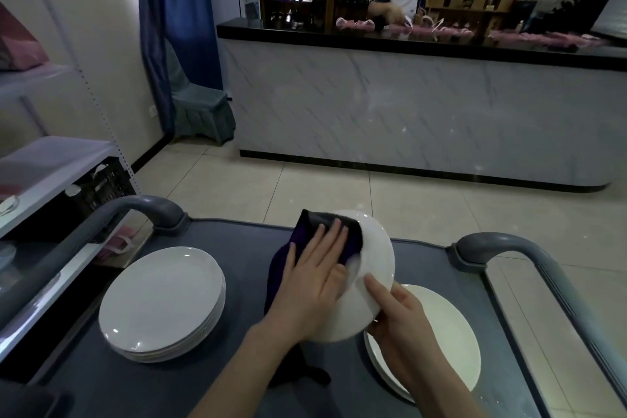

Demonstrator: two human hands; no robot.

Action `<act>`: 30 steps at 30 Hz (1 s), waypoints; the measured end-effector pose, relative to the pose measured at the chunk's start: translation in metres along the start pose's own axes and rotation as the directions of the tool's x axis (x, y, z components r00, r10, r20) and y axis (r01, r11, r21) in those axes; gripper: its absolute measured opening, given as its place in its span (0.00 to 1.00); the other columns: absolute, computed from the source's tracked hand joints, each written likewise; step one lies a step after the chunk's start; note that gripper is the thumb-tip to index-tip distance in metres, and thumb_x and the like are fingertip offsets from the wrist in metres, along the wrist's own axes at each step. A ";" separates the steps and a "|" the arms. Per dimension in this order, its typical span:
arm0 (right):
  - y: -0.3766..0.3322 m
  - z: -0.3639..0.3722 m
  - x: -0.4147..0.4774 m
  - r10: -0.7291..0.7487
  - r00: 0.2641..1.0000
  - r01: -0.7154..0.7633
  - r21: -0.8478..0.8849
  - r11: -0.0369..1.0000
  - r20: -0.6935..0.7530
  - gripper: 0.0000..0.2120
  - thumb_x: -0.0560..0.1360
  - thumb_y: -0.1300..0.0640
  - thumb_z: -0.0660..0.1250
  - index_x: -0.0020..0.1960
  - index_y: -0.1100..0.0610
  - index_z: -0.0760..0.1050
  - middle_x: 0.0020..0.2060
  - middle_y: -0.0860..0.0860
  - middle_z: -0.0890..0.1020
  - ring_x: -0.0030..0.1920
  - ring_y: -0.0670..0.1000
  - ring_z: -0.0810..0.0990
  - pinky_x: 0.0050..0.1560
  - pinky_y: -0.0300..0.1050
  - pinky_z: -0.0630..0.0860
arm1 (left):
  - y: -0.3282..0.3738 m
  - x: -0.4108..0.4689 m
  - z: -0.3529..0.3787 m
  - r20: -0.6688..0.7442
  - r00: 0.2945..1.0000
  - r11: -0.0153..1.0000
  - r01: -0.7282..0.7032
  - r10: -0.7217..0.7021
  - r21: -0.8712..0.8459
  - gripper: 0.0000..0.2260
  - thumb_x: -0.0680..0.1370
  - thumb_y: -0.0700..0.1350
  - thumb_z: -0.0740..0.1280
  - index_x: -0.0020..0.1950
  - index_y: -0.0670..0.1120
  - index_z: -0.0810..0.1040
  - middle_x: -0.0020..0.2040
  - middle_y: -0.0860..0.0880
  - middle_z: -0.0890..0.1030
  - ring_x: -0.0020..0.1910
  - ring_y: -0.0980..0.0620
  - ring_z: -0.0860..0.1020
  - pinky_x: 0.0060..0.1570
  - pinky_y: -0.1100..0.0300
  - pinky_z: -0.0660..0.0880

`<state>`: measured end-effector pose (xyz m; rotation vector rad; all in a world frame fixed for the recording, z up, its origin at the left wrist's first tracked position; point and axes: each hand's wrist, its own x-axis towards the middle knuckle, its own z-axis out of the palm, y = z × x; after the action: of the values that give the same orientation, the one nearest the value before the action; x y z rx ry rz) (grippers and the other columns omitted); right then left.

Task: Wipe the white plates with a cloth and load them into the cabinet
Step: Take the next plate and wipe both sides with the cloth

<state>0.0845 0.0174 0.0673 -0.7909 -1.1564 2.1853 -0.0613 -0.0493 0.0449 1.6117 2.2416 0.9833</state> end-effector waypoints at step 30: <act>-0.005 -0.001 0.006 -0.009 1.000 0.009 0.008 1.000 0.006 0.18 0.72 0.53 0.68 0.58 0.60 0.82 0.52 0.60 0.85 0.49 0.55 0.85 0.40 0.45 0.81 | 0.015 -0.017 0.010 0.005 1.000 0.999 -0.020 0.020 0.036 0.27 0.80 0.61 0.38 0.79 0.60 0.44 0.78 0.66 0.41 0.76 0.65 0.37 0.76 0.50 0.34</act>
<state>0.0824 0.0246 0.0701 -0.7745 -1.1508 2.1853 -0.0382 -0.0577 0.0432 1.6529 2.2566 0.9481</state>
